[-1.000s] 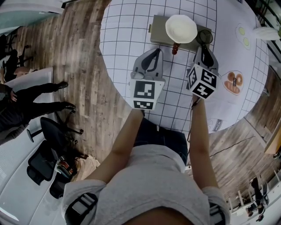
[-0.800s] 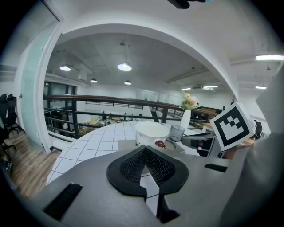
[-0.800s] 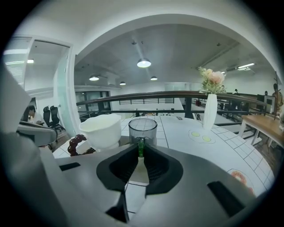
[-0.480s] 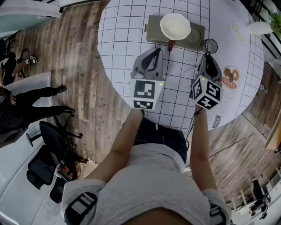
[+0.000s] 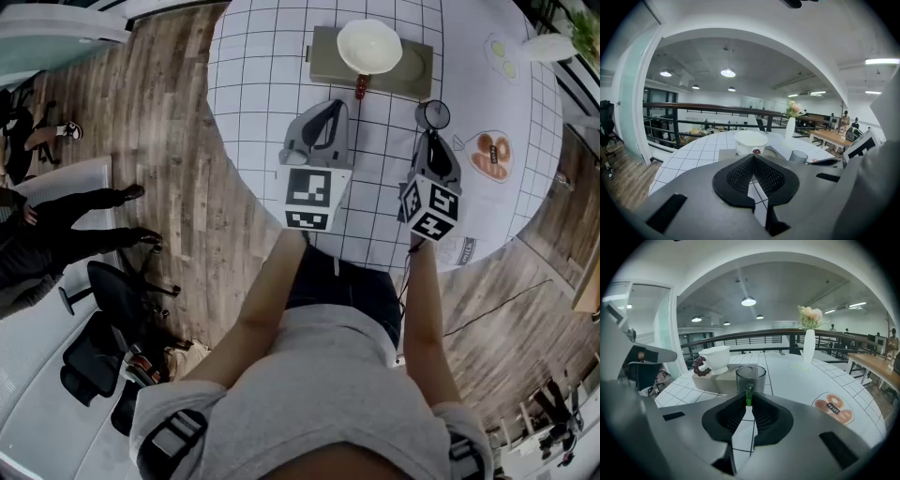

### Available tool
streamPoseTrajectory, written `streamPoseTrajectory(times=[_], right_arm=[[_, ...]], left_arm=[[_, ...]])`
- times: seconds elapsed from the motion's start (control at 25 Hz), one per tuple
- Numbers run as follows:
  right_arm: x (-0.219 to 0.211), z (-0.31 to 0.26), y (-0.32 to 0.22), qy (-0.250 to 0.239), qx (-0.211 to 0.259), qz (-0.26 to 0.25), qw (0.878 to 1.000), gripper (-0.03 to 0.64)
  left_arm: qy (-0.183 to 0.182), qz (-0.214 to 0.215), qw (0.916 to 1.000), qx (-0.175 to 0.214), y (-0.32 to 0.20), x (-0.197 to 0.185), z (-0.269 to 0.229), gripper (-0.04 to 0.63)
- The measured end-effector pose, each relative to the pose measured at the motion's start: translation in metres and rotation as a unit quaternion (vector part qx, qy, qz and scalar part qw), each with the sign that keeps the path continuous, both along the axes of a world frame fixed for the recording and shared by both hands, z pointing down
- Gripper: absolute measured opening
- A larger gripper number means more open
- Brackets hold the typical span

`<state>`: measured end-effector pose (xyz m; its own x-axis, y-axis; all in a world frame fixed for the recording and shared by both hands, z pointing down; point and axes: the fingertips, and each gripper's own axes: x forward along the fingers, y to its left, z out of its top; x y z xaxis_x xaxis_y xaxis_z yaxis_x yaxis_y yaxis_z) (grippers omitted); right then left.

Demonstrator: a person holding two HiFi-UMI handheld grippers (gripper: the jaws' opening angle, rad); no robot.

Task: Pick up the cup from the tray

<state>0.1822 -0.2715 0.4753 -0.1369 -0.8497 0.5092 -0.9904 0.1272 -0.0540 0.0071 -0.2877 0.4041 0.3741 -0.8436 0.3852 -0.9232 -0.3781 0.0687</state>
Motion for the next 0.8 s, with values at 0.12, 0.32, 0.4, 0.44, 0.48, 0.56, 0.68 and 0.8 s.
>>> streamPoseTrajectory(times=[0.12, 0.32, 0.4, 0.44, 0.48, 0.56, 0.68, 0.8], right_arm=[[-0.003, 0.013, 0.008, 0.001, -0.014, 0.0, 1.0, 0.038], [-0.008, 0.037, 0.015, 0.009, -0.038, -0.011, 0.999, 0.038], [-0.008, 0.045, 0.017, 0.013, -0.047, -0.015, 0.999, 0.038], [-0.008, 0.048, 0.017, 0.014, -0.052, -0.016, 0.998, 0.038], [-0.007, 0.052, 0.018, 0.014, -0.055, -0.015, 0.998, 0.038], [-0.007, 0.057, 0.018, 0.015, -0.06, -0.013, 0.998, 0.038], [-0.006, 0.063, 0.018, 0.018, -0.066, -0.013, 0.998, 0.038], [-0.007, 0.067, 0.019, 0.027, -0.07, -0.018, 0.997, 0.038]], left_arm=[[-0.002, 0.0, 1.0, -0.002, 0.003, 0.0, 0.002, 0.008], [-0.003, -0.001, 1.0, -0.006, 0.009, -0.001, 0.006, 0.008], [-0.004, -0.001, 1.0, -0.008, 0.011, -0.001, 0.007, 0.008], [-0.005, -0.001, 0.9999, -0.009, 0.012, -0.001, 0.008, 0.008], [-0.005, -0.002, 0.9999, -0.01, 0.012, -0.001, 0.009, 0.008], [-0.006, -0.003, 0.9999, -0.011, 0.013, -0.002, 0.01, 0.008], [-0.007, -0.005, 0.9999, -0.013, 0.015, -0.003, 0.012, 0.008], [-0.007, -0.008, 0.9999, -0.014, 0.015, -0.005, 0.012, 0.008]])
